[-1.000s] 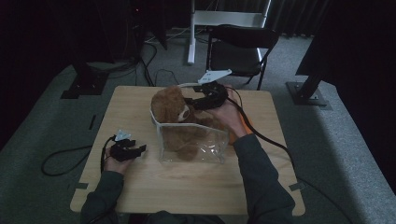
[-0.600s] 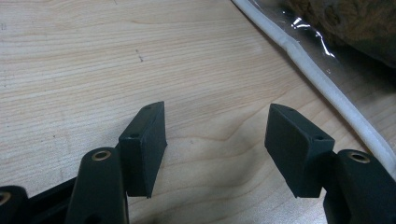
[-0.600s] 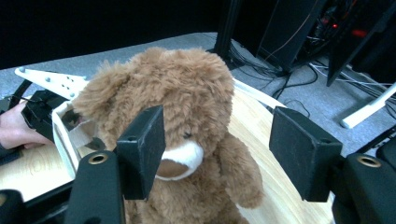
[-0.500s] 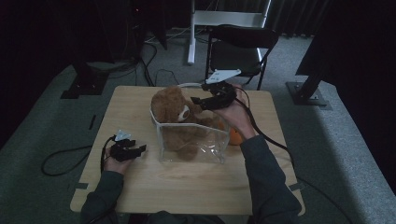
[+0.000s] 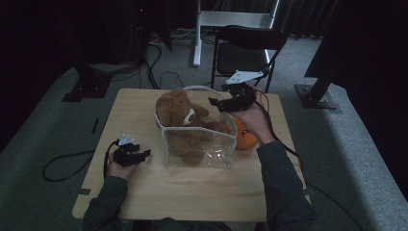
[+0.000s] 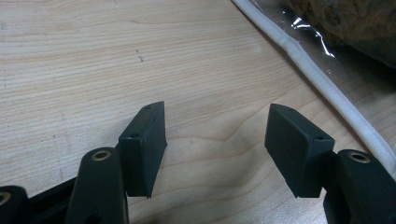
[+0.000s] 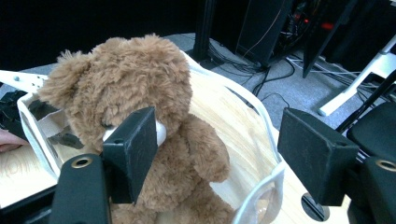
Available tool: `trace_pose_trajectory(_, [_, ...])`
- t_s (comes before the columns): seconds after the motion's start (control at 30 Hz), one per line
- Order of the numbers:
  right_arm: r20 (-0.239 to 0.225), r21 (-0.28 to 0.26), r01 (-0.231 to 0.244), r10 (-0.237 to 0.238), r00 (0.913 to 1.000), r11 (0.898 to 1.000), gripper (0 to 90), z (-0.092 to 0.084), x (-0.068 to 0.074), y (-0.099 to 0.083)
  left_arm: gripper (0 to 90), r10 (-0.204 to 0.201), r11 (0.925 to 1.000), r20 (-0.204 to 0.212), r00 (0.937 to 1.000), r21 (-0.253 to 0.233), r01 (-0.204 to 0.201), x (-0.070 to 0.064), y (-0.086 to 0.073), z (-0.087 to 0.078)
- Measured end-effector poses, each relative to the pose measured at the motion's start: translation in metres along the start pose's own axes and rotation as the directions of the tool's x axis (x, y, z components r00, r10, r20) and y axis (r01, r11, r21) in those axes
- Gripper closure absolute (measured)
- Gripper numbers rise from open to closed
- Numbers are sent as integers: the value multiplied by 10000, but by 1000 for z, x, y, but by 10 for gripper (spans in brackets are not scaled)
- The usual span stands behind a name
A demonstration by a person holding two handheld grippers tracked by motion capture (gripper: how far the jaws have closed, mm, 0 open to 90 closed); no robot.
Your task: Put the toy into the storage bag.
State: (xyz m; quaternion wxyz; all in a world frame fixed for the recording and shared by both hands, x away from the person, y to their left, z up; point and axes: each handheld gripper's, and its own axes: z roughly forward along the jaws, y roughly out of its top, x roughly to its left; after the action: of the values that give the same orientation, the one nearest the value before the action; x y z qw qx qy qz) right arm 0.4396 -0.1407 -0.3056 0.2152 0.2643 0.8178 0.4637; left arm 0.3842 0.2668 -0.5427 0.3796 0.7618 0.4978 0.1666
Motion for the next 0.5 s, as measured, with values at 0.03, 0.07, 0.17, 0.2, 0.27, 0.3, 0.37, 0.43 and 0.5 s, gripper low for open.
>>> trace_pose_trajectory(0.03, [26, -10, -26, 26, 10000, 10000, 277, -1, -1, -1, 391, 2, 10000, 1, 10000, 2, -2, 0, 0, 0])
trace_pose_trajectory(0.07, [79, -25, -61, 61, 10000, 10000, 277, -1, -2, -2, 391, 2, 10000, 0, 10000, -2, -2, 0, 0, 0])
trace_pose_trajectory(0.17, [150, -98, -184, 186, 9997, 9998, 277, -4, -5, -6, 391, 2, 10000, 0, 10000, 0, -2, 0, 0, 0])
trace_pose_trajectory(0.2, [207, -90, -237, 239, 9995, 9997, 277, -6, -7, -8, 391, -1, 10000, 0, 10000, -3, 1, 0, 0, 0])
trace_pose_trajectory(0.27, [295, -136, -308, 312, 9991, 9994, 277, -7, -9, -11, 391, 0, 10000, 0, 10000, -2, 0, 0, 0, 0])
trace_pose_trajectory(0.3, [336, -138, -348, 353, 9988, 9993, 278, -8, -10, -12, 391, -3, 10000, 2, 10000, -4, 3, 0, 0, 0])
trace_pose_trajectory(0.37, [358, -152, -400, 405, 9985, 9991, 278, -10, -11, -14, 391, -1, 10000, -5, 10000, 0, 1, 0, 0, 0])
trace_pose_trajectory(0.43, [441, -133, -438, 444, 9980, 9990, 278, -11, -12, -17, 391, 1, 10000, -4, 10000, -3, -1, 0, 0, 0])
trace_pose_trajectory(0.5, [481, -189, -504, 513, 9975, 9985, 281, -13, -14, -20, 391, 1, 10000, -4, 10000, 2, -1, 0, 0, 0])
